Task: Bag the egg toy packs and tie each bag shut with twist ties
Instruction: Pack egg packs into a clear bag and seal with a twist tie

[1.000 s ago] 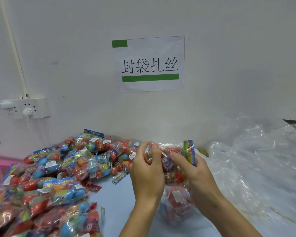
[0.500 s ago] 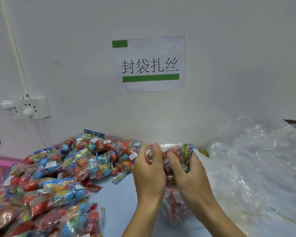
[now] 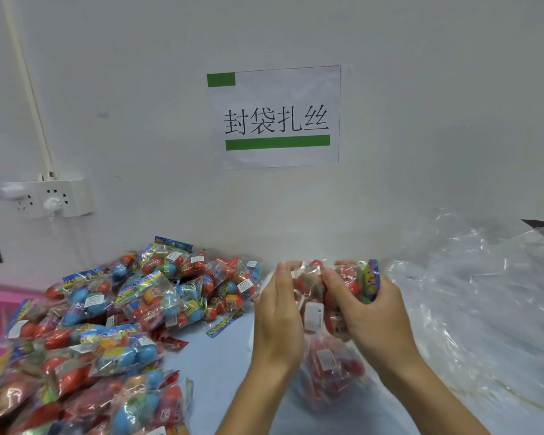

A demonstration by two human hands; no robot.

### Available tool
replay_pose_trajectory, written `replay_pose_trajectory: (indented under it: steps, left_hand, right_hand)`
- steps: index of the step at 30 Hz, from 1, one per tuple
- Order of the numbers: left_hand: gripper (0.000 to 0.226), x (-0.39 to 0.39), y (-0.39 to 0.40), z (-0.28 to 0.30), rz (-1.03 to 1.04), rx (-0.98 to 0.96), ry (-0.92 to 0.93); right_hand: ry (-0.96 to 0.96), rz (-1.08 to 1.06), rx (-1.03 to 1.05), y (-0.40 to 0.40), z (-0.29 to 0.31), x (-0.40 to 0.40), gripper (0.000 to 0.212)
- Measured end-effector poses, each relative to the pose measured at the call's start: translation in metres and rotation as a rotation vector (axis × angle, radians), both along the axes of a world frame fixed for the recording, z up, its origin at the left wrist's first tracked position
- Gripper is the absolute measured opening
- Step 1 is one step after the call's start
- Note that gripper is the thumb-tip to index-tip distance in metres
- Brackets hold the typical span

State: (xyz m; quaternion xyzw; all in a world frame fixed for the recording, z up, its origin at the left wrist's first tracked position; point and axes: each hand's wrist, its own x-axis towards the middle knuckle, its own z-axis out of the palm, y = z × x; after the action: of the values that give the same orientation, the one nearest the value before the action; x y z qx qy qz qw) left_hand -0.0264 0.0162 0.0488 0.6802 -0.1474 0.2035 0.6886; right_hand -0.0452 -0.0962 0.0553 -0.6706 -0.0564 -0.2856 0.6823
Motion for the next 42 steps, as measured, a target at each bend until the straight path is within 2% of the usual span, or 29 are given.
replay_pose_trajectory:
  steps: [3, 5, 8, 10, 11, 12, 14, 17, 22, 24, 26, 28, 30, 32, 33, 35, 37, 39, 42]
  left_hand:
    - [0.015, 0.003, 0.009, 0.002, 0.143, 0.213, 0.017]
    - [0.023, 0.004, 0.012, 0.001, 0.131, 0.414, 0.05]
    - [0.048, 0.002, 0.013, -0.005, -0.007, 0.702, 0.154]
    - [0.031, 0.005, 0.014, -0.011, -0.031, 0.799, 0.158]
    - [0.015, 0.007, 0.015, -0.013, 0.015, 0.808, 0.139]
    - [0.013, 0.01, 0.017, -0.014, 0.077, 0.787, 0.13]
    - [0.028, 0.017, 0.024, -0.015, 0.192, 0.704, 0.125]
    - [0.038, 0.025, 0.037, -0.011, 0.362, 0.555, 0.125]
    - [0.026, 0.029, 0.06, -0.008, 0.616, 0.383, 0.114]
    - [0.021, 0.028, 0.063, -0.006, 0.705, 0.402, 0.113]
    - [0.026, 0.026, 0.057, -0.005, 0.777, 0.462, 0.072]
    - [0.028, 0.02, 0.043, -0.001, 0.75, 0.482, -0.057]
    - [0.023, 0.012, 0.023, -0.001, 0.625, 0.543, -0.229]
    - [0.026, 0.004, 0.002, -0.007, 0.522, 0.683, -0.367]
    - [0.034, 0.002, -0.006, -0.011, 0.482, 0.765, -0.397]
    - [0.059, 0.0, -0.016, -0.018, 0.383, 0.926, -0.303]
    - [0.071, 0.006, -0.016, -0.026, 0.281, 1.054, -0.138]
    - [0.061, 0.009, -0.013, -0.029, 0.23, 1.028, -0.045]
    - [0.041, 0.007, -0.015, -0.026, 0.19, 0.895, -0.039]
  right_hand:
    - [0.031, -0.062, 0.167, -0.019, 0.005, 0.004, 0.028]
    - [0.043, -0.129, 0.249, -0.035, 0.009, 0.007, 0.029]
    - [0.032, -0.179, 0.346, -0.055, 0.014, 0.008, 0.025]
    - [0.033, -0.196, 0.389, -0.066, 0.017, 0.007, 0.024]
    - [0.039, -0.205, 0.4, -0.07, 0.018, 0.006, 0.024]
    - [0.046, -0.215, 0.406, -0.074, 0.018, 0.005, 0.025]
    - [0.058, -0.234, 0.409, -0.079, 0.018, 0.005, 0.026]
    - [0.065, -0.236, 0.407, -0.08, 0.017, 0.006, 0.025]
    - [0.062, -0.28, 0.303, -0.079, 0.012, 0.01, 0.025]
    - [0.066, -0.33, 0.242, -0.081, 0.009, 0.013, 0.029]
    - [0.087, -0.419, 0.174, -0.082, 0.004, 0.015, 0.036]
    - [0.112, -0.549, 0.069, -0.083, 0.0, 0.017, 0.04]
    - [0.133, -0.643, -0.055, -0.082, -0.002, 0.017, 0.042]
    - [0.177, -0.647, -0.193, -0.08, -0.006, 0.016, 0.037]
    - [0.226, -0.63, -0.275, -0.078, -0.008, 0.016, 0.034]
    - [0.335, -0.57, -0.43, -0.074, -0.013, 0.017, 0.031]
    - [0.386, -0.49, -0.522, -0.068, -0.017, 0.016, 0.026]
    - [0.372, -0.42, -0.566, -0.061, -0.02, 0.016, 0.021]
    - [0.329, -0.306, -0.53, -0.051, -0.022, 0.018, 0.022]
